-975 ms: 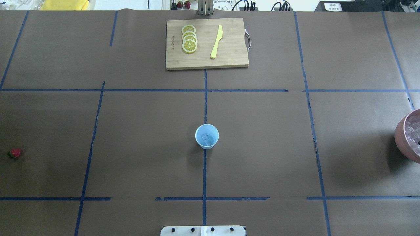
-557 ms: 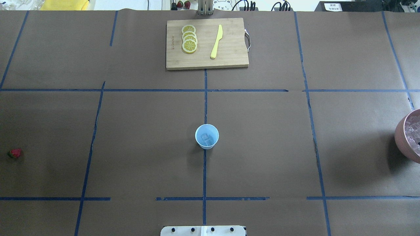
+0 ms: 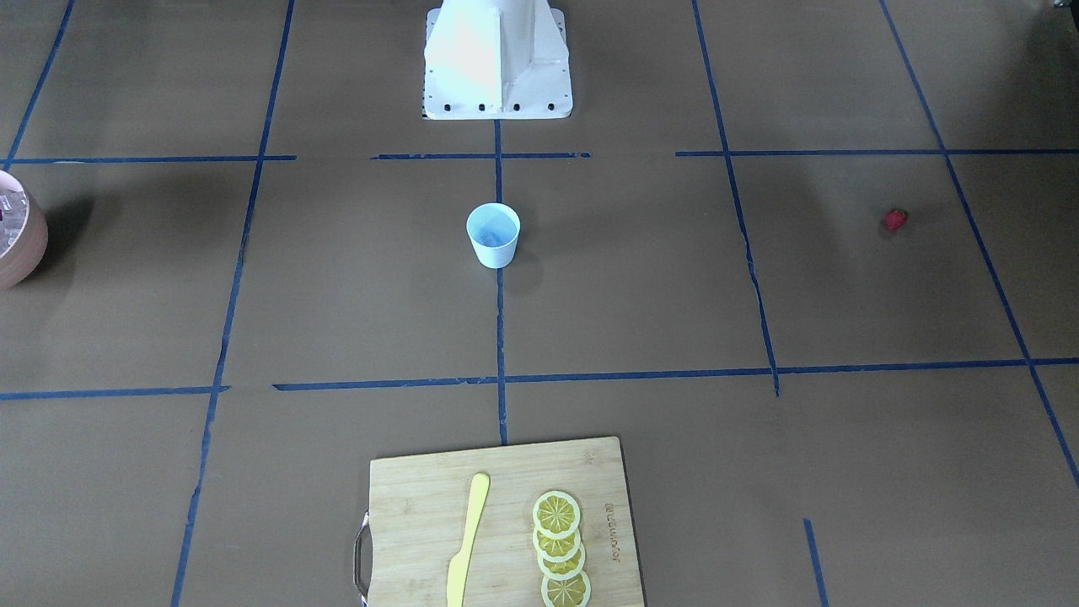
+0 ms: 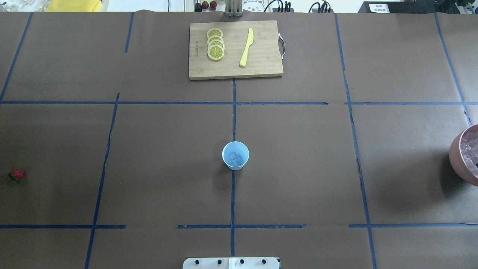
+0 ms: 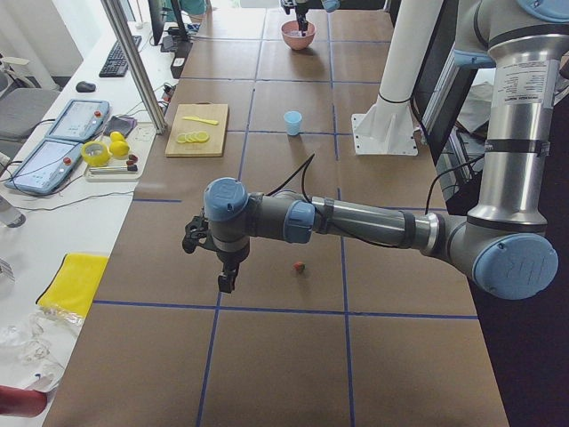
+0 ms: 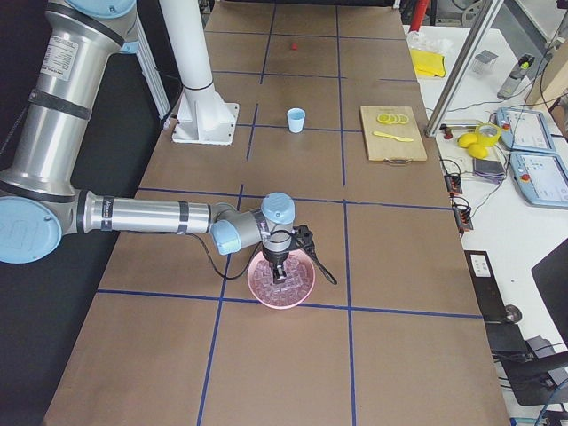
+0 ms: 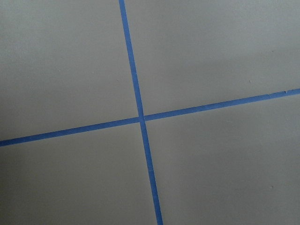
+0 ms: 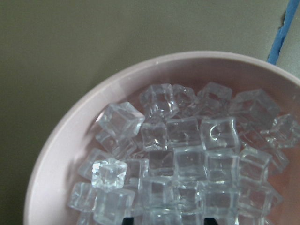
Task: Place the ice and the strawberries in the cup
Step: 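Close the right gripper on a third ice cube and lift it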
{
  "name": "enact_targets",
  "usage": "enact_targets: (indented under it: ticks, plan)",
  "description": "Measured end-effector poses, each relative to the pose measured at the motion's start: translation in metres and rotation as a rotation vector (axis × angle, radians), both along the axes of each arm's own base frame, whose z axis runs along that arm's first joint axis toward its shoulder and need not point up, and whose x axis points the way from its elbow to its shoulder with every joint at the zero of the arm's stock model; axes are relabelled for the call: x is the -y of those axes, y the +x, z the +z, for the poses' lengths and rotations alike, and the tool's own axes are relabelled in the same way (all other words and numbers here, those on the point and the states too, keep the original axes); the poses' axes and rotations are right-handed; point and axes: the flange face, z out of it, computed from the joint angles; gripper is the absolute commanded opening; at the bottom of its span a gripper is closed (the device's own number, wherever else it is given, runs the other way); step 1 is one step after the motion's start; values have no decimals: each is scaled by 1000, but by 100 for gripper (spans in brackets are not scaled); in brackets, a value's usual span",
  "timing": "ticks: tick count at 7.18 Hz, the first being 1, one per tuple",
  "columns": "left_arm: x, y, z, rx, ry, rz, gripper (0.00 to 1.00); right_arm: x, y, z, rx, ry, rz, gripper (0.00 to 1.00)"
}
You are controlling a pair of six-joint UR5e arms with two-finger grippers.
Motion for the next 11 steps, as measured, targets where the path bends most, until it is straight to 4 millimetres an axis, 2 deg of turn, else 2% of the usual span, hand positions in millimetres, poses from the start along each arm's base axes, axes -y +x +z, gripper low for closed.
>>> enact_targets:
  ticks: [2, 4, 5, 6, 7, 9, 10, 11]
  plan:
    - [0, 0, 0, 0, 0, 0, 100, -1, 0, 0, 2, 0, -2, 1]
    - [0, 1, 0, 0, 0, 1, 100, 0, 0, -3, 7, 5, -2, 0]
    - [0, 1, 0, 0, 0, 1, 100, 1, 0, -10, 15, 14, -2, 0]
    - [0, 0, 0, 0, 0, 1, 100, 1, 0, -26, 29, 27, -2, 0]
    - [0, 0, 0, 0, 1, 1, 100, -1, 3, -56, 41, 32, 4, 0]
    - [0, 0, 0, 0, 1, 1, 100, 5, 13, -139, 50, 35, 34, 0]
    - [0, 0, 0, 0, 0, 1, 100, 20, 6, -179, 61, 48, 36, 0]
    - [0, 0, 1, 0, -1, 2, 100, 44, -14, -220, 76, 53, 29, 0]
